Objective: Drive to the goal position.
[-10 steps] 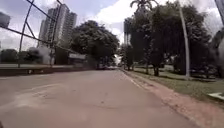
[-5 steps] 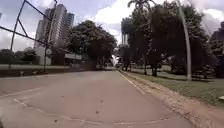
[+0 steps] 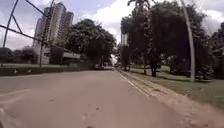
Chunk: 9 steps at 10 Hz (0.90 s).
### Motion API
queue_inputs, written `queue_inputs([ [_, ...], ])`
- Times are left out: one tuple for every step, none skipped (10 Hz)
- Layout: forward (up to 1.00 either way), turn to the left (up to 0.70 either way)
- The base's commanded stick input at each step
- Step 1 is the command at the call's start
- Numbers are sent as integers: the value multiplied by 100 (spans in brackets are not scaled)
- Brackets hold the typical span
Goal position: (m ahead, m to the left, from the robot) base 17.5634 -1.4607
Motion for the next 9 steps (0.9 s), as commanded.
queue_inputs([
  [70, 0],
  [70, 0],
  [70, 0],
  [70, 0],
  [70, 0],
  [70, 0],
  [70, 0],
  [70, 0],
  [70, 0],
])
